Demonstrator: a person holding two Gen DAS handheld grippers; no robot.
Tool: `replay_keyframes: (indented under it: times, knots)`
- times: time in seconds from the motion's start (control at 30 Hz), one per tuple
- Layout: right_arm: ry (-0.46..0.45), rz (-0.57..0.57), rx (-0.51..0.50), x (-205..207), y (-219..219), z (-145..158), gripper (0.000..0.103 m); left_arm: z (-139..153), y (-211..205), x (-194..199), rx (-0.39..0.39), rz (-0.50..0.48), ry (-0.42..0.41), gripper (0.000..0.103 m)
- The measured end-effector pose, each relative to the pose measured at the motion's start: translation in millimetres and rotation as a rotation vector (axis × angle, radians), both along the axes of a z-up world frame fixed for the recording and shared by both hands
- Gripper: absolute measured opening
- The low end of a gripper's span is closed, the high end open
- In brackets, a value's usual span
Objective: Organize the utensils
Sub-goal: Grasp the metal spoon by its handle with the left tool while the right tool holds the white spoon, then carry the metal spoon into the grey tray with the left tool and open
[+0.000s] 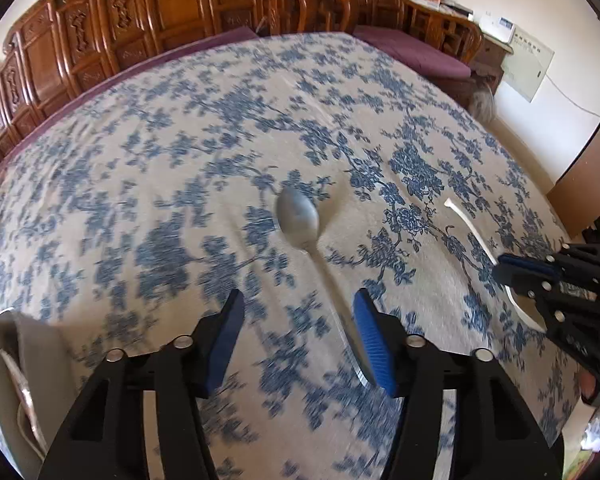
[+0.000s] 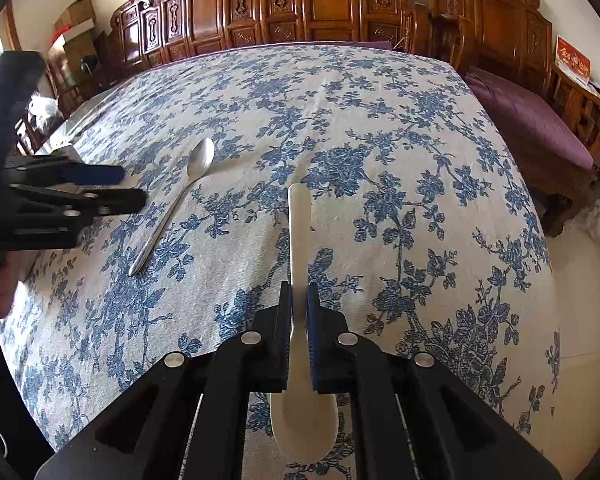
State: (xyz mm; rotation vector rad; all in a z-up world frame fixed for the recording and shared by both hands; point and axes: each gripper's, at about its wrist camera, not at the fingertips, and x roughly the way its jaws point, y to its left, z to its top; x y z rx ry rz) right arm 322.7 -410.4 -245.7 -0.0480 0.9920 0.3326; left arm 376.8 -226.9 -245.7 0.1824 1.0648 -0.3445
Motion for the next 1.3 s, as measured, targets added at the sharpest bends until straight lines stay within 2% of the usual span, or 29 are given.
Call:
replay_keyframes:
  times: [0.07, 0.3, 0.33, 0.37, 0.4, 0.47, 0.7, 0.73, 0.77, 0.83, 1.03, 1.13, 1.2, 1.23, 1.3]
  knots:
    - [-0.003, 0.001, 0.006, -0.1, 0.4, -0.3, 0.009, -6.8, -8.2, 6.6, 0.004, 0.001, 0.021, 0.042]
    - [-0.013, 0.010, 0.036, -0.4, 2.4, 2.8, 0.009, -16.6, -27.0, 19.2, 0.052, 0.001, 0.018, 0.029]
    - [-0.014, 0.011, 0.038, -1.0, 3.1, 3.3, 0.009, -16.4, -28.0, 19.6, 0.053, -0.002, 0.019, 0.022]
    - [-0.016, 0.014, 0.040, -1.4, 4.1, 3.9, 0.009, -16.2, -28.5, 19.0, 0.057, -0.006, 0.016, 0.010]
    - [-0.016, 0.016, 0.041, -1.6, 4.9, 4.3, 0.009, -16.2, -28.9, 18.3, 0.071, -0.007, 0.012, 0.005]
    - [-0.019, 0.022, 0.041, -2.6, 7.3, 5.0, 0.009, -15.8, -27.8, 17.2, 0.086, -0.011, 0.010, 0.003]
    - [-0.026, 0.025, 0.050, -5.3, 9.1, 7.5, 0.009, -14.0, -18.2, 26.5, 0.072, 0.017, 0.021, 0.004]
    - [-0.027, 0.024, 0.050, -5.5, 8.5, 8.1, 0.009, -13.2, -19.0, 28.4, 0.080, 0.020, 0.016, 0.014]
    - [-0.027, 0.023, 0.051, -6.1, 7.8, 8.5, 0.009, -12.5, -19.9, 30.1, 0.082, 0.021, 0.011, 0.034]
    - [-0.028, 0.020, 0.050, -6.6, 5.8, 9.3, 0.009, -8.4, -23.2, 34.8, 0.077, 0.016, -0.018, 0.048]
    - [-0.021, -0.002, 0.053, -7.9, -3.6, 9.4, 0.009, -12.8, -40.4, 57.1, 0.105, -0.013, -0.019, 0.048]
    - [-0.018, -0.007, 0.052, -8.9, -6.0, 9.6, 0.009, -16.0, -38.7, 62.8, 0.087, 0.002, -0.003, 0.048]
    - [-0.017, -0.007, 0.048, -10.2, -6.2, 10.7, 0.009, -16.2, -34.7, 63.2, 0.056, 0.008, 0.010, 0.042]
    - [-0.017, -0.006, 0.045, -10.6, -5.7, 11.5, 0.009, -15.7, -32.5, 62.7, 0.039, 0.010, 0.015, 0.026]
    - [-0.017, -0.007, 0.043, -11.1, -4.4, 13.4, 0.009, -14.8, -31.9, 60.3, 0.056, 0.007, 0.020, 0.027]
